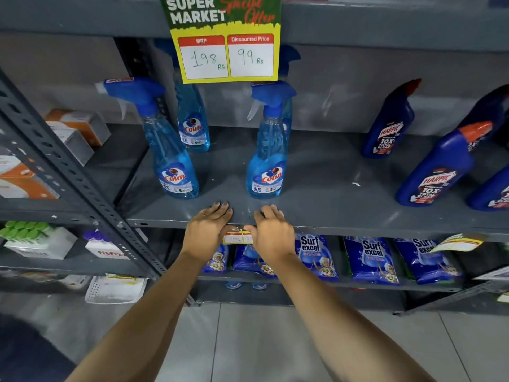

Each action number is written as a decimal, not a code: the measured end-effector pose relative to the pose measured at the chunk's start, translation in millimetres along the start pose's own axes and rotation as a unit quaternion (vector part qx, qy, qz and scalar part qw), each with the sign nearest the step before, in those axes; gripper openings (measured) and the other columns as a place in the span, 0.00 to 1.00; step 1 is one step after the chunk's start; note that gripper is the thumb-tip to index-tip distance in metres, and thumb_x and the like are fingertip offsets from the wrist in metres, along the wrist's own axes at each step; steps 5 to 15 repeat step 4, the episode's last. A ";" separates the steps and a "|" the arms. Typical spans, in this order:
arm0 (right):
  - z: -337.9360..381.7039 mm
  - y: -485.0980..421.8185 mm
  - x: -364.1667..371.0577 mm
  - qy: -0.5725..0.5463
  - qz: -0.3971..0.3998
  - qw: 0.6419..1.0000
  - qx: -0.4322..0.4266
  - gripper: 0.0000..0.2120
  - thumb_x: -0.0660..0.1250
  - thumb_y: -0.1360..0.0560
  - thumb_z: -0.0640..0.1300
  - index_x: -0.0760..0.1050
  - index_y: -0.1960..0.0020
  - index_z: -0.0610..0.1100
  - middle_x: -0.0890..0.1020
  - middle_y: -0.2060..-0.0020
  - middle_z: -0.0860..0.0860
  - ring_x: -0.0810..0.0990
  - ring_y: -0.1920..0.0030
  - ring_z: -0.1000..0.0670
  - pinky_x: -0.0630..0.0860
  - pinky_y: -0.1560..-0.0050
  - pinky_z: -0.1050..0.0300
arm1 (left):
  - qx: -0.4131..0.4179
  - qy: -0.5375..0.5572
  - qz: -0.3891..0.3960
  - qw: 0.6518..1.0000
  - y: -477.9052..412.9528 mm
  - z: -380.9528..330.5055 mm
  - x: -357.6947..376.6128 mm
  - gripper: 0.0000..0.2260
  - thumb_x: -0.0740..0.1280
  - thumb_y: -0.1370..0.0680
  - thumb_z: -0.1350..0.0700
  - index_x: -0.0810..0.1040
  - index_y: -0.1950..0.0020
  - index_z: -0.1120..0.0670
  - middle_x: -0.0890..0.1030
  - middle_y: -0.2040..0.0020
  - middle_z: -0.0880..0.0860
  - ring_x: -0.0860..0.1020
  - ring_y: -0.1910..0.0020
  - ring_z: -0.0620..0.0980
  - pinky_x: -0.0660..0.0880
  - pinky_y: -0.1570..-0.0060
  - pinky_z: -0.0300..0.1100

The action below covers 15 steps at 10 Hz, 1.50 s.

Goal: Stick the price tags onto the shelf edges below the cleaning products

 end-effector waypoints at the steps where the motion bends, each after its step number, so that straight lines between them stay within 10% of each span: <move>1: -0.7 -0.2 2.6 -0.003 0.026 1.000 0.007 0.17 0.75 0.32 0.53 0.81 0.53 0.41 0.81 0.56 0.46 0.80 0.50 0.43 0.81 0.59 0.50 | 0.006 -0.007 0.020 1.000 -2.0 -2.3 -5.3 0.20 0.80 0.35 0.60 0.84 0.44 0.59 0.85 0.44 0.57 0.83 0.45 0.58 0.80 0.47 0.51; 4: -13.4 14.5 -10.9 -0.083 0.062 0.994 -0.026 0.33 0.65 0.24 0.53 0.56 0.26 0.43 0.59 0.26 0.41 0.48 0.23 0.41 0.55 0.25 0.44 | 0.013 0.063 0.001 0.998 10.0 -1.2 -21.6 0.21 0.61 0.20 0.49 0.75 0.32 0.59 0.74 0.30 0.58 0.72 0.30 0.59 0.70 0.32 0.57; 15: -13.4 14.5 -10.9 -0.083 0.062 0.994 -0.026 0.33 0.65 0.24 0.53 0.56 0.26 0.43 0.59 0.26 0.41 0.48 0.23 0.41 0.55 0.25 0.44 | 0.013 0.063 0.001 0.998 10.0 -1.2 -21.6 0.21 0.61 0.20 0.49 0.75 0.32 0.59 0.74 0.30 0.58 0.72 0.30 0.59 0.70 0.32 0.57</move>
Point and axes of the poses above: each hand's wrist, its own y-axis away from the middle knuckle, its own x-axis out of the palm, z = x × y, the point moved 7 cm from there along -y, towards the middle knuckle
